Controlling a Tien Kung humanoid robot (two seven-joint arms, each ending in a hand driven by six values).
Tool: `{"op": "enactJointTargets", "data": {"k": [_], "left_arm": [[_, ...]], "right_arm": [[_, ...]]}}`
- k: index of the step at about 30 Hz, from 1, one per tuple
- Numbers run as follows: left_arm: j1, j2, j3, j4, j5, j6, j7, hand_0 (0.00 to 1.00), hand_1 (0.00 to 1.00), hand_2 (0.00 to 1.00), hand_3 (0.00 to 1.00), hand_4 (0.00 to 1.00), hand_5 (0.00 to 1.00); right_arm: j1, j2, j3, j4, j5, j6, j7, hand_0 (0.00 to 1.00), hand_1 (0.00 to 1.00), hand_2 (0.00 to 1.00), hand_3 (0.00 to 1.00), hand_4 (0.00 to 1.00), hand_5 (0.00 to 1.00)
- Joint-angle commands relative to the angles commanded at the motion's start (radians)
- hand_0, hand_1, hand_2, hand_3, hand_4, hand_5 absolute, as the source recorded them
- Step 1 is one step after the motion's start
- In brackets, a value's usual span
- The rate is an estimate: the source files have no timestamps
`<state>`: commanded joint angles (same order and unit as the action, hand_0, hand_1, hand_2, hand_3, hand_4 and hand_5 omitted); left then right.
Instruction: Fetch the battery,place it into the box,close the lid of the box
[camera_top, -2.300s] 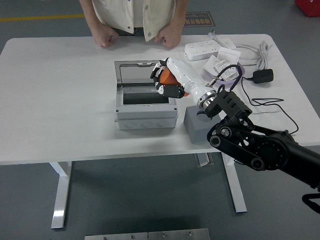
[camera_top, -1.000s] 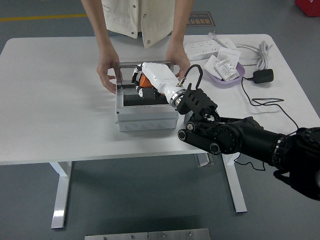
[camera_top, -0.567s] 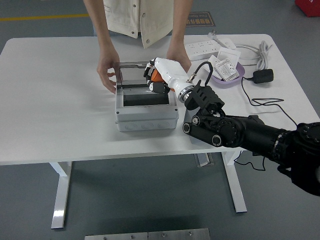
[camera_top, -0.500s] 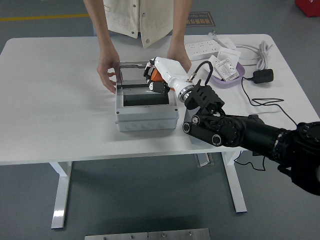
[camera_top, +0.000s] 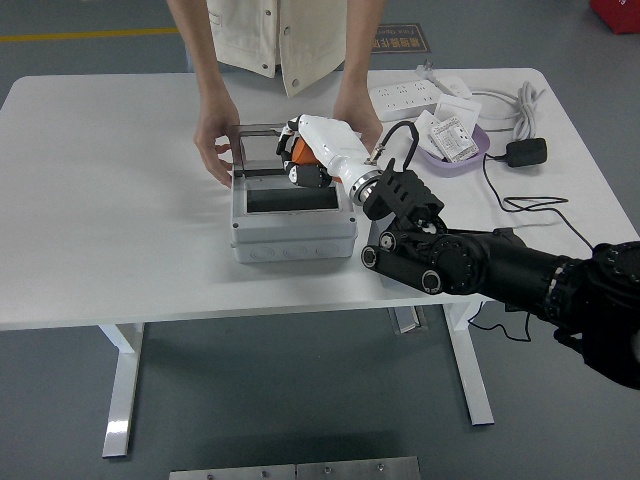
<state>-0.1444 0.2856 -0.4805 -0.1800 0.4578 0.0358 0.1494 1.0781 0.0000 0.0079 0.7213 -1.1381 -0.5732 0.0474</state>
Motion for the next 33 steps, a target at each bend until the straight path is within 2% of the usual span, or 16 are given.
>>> {"op": "enactJointTargets", "data": {"k": [9, 15, 25, 32, 33], "left_arm": [[-0.005, 0.0, 0.001, 0.0, 0.0, 0.0, 0.0, 0.632, 0.778, 0.69, 0.699, 0.683, 0.23], [-0.006, -0.001, 0.002, 0.0, 0.002, -0.001, 0.001, 0.632, 0.778, 0.69, 0.7, 0.683, 0.232], [-0.011, -0.001, 0.001, 0.0, 0.007, -0.001, 0.003, 0.632, 0.778, 0.69, 0.701, 0.683, 0.232], [-0.018, -0.001, 0.007, 0.0, 0.005, -0.001, 0.003, 0.632, 0.778, 0.689, 0.701, 0.683, 0.231], [-0.019, -0.001, 0.007, 0.0, 0.005, -0.001, 0.003, 0.632, 0.777, 0.689, 0.7, 0.682, 0.232]], "right_arm": [[-0.001, 0.0, -0.001, 0.048, -0.026, -0.005, 0.017, 0.196, 0.227, 0.302, 0.244, 0.002, 0.002], [0.003, 0.0, 0.013, 0.041, -0.057, 0.014, 0.007, 0.203, 0.23, 0.304, 0.247, 0.002, 0.002], [0.005, 0.0, 0.025, 0.035, -0.053, 0.016, 0.012, 0.205, 0.232, 0.307, 0.247, 0.002, 0.002], [0.004, 0.0, 0.029, 0.033, -0.051, 0.041, 0.011, 0.227, 0.242, 0.313, 0.251, 0.002, 0.002], [0.004, 0.0, 0.029, 0.031, -0.049, 0.047, 0.011, 0.259, 0.295, 0.372, 0.32, 0.051, 0.002]]}}
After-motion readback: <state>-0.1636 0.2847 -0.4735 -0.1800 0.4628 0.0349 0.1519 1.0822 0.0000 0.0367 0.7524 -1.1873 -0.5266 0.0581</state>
